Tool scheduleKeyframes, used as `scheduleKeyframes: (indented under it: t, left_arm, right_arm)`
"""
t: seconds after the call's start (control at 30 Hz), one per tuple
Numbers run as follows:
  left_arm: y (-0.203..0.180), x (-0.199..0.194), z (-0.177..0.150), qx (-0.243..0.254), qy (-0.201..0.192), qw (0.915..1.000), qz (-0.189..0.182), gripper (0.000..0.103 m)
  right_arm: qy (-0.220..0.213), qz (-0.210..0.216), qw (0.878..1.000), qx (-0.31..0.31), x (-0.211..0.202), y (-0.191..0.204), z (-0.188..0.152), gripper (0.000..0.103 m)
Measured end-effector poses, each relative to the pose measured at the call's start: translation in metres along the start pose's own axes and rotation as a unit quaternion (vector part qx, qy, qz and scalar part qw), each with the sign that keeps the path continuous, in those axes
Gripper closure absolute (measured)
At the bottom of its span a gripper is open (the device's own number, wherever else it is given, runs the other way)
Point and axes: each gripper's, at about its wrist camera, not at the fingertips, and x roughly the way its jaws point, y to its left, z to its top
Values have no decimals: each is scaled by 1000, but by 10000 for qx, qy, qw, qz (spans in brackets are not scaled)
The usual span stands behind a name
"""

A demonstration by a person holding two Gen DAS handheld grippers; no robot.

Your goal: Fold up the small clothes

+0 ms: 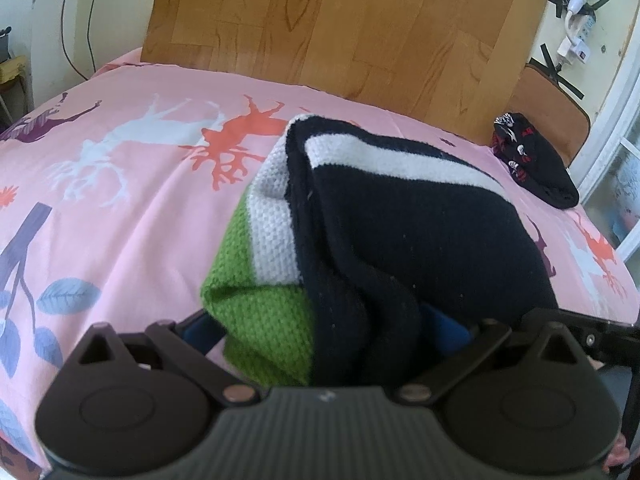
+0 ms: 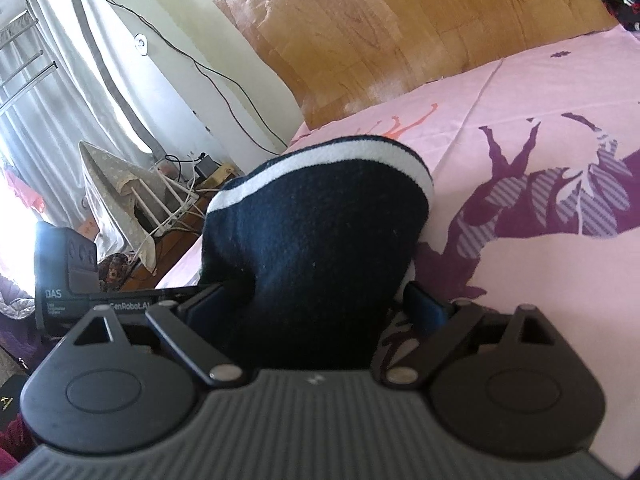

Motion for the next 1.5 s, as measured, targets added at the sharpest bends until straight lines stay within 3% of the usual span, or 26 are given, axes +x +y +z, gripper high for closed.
scheduleKeyframes:
  t: [0.13,0.2,0.27,0.3,0.47,0.53,0.63,0.8,1.0,1.2,1.4,1.5]
  left_arm:
    - [0,-1,-3,-24,-89,10000,1,0]
    - [0,-2,-5,-71,-161,9998,-12,1]
    - [-2,-5,-9,-88,-265,9995,-136,14]
    - [-2,-6,-10,-137,-275,9992,-246,24]
    - [-2,-10,-15,-251,-433,9981,-366,38]
    - [-2,-15,-11,-340,-488,9975,-391,52]
    - [-5,-29,1,-129,-846,9954,-424,56]
    - [9,-48,43,-164,-1441,9886,-414,56]
    - [49,-36,138,-203,-1851,9823,225,56]
    - [117,44,241,-530,-1666,9798,969,56]
    - [178,147,279,-869,-1128,9743,1748,60]
    - [191,173,278,-915,-1078,9717,1894,59]
  right_arm:
    - [-15,-91,9999,52,2,2,1,7]
    - [-13,-170,9999,11,5,5,1,13]
    - [20,-335,9994,-106,7,8,0,27]
    - [46,-416,9989,-192,8,11,0,28]
    - [38,-532,9981,-304,9,14,-2,41]
    - [-20,-657,9968,-457,9,23,-1,46]
    - [-278,-667,9917,-1068,6,43,9,52]
    - [-544,-320,9866,-1508,24,62,60,53]
    - [-603,-94,9758,-2098,108,80,149,53]
    - [-266,-134,9818,-1876,234,57,227,53]
    - [338,-341,9850,-1657,360,7,251,53]
    - [443,-411,9858,-1564,389,-13,243,51]
